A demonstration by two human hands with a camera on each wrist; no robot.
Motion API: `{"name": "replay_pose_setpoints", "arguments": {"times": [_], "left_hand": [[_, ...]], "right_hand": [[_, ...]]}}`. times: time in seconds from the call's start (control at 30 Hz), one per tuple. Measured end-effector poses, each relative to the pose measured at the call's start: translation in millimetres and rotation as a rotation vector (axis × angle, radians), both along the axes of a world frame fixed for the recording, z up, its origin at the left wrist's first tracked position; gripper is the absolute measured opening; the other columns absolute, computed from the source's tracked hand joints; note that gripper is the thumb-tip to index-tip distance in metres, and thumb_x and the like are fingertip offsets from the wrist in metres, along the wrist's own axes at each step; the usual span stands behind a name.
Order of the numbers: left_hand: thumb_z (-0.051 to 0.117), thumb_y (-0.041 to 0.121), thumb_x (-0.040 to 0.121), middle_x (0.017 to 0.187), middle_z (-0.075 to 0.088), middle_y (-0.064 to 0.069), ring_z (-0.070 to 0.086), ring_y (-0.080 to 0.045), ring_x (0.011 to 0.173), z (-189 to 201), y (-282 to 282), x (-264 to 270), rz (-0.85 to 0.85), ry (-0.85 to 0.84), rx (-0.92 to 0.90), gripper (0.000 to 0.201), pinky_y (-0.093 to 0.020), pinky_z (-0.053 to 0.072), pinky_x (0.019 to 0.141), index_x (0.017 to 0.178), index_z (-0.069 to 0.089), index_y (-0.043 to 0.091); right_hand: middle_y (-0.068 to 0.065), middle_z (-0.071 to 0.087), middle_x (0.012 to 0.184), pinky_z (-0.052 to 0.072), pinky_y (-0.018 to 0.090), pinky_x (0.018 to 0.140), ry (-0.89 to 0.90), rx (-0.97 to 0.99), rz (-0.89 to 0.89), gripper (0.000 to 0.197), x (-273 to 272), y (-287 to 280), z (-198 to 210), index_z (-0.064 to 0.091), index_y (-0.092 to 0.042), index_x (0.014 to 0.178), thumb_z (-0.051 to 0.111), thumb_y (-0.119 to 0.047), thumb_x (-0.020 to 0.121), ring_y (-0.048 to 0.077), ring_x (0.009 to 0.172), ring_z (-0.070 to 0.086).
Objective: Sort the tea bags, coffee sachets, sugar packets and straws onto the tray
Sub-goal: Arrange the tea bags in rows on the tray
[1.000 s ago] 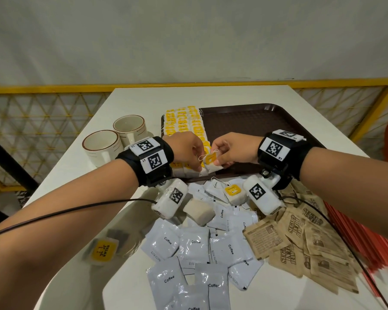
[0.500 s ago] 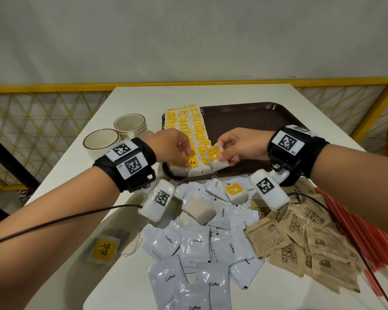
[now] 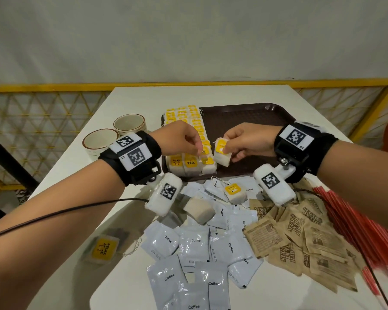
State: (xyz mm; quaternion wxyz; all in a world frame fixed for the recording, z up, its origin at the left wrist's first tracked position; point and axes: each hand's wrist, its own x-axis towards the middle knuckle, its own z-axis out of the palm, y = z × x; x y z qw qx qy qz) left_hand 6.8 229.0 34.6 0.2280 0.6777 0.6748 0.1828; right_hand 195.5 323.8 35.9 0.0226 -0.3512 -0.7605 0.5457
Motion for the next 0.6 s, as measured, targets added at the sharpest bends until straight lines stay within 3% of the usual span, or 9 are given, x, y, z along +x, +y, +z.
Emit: {"name": "replay_pose_setpoints", "arguments": {"times": [0.07,0.2,0.33,0.4,0.5,0.6], "left_hand": [[0.071,0.021,0.083,0.086,0.069,0.003,0.058,-0.004,0.077,6,-15,4,-0.106,0.008,-0.083,0.005,-0.019,0.045,0.072,0.085,0.074,0.019],[0.076,0.033,0.077,0.083,0.070,0.007,0.058,-0.002,0.071,8,-45,12,-0.254,0.075,-0.295,0.021,-0.016,0.045,0.069,0.094,0.073,0.022],[0.077,0.043,0.074,0.093,0.063,0.009,0.057,-0.005,0.082,-4,-57,23,-0.316,0.197,-0.345,0.035,-0.021,0.047,0.076,0.104,0.065,0.030],[0.076,0.041,0.075,0.090,0.058,0.014,0.052,-0.003,0.080,-11,-57,27,-0.318,0.256,-0.336,0.033,-0.019,0.044,0.073,0.104,0.063,0.031],[0.076,0.034,0.077,0.081,0.052,0.017,0.047,-0.002,0.073,-16,-56,33,-0.338,0.279,-0.328,0.024,-0.017,0.038,0.065,0.095,0.063,0.026],[0.074,0.029,0.080,0.077,0.051,0.013,0.045,0.000,0.067,-13,-58,33,-0.370,0.264,-0.311,0.016,-0.012,0.036,0.060,0.082,0.058,0.028]], "right_hand": [[0.016,0.065,0.088,0.056,0.025,0.073,-0.010,0.008,0.138,0.004,10,-4,10,0.059,-0.002,0.090,0.061,0.000,0.088,0.017,0.077,0.065],[0.009,0.069,0.083,0.056,0.023,0.067,-0.175,0.011,0.398,0.020,31,-15,16,0.064,-0.007,0.100,0.067,-0.001,0.082,0.017,0.072,0.065],[0.003,0.064,0.074,0.054,0.024,0.066,-0.384,0.222,0.465,0.040,33,-27,4,0.060,-0.016,0.117,0.073,-0.008,0.080,0.010,0.063,0.063],[0.001,0.061,0.072,0.056,0.025,0.067,-0.422,0.269,0.445,0.044,28,-32,-2,0.058,-0.016,0.121,0.074,-0.008,0.080,0.009,0.059,0.061],[0.002,0.060,0.071,0.054,0.024,0.060,-0.459,0.308,0.417,0.043,22,-40,-7,0.058,-0.013,0.117,0.077,-0.012,0.078,0.011,0.056,0.059],[0.001,0.058,0.073,0.052,0.024,0.054,-0.480,0.378,0.400,0.034,21,-45,-9,0.059,-0.016,0.099,0.081,-0.017,0.074,0.010,0.055,0.057]]}}
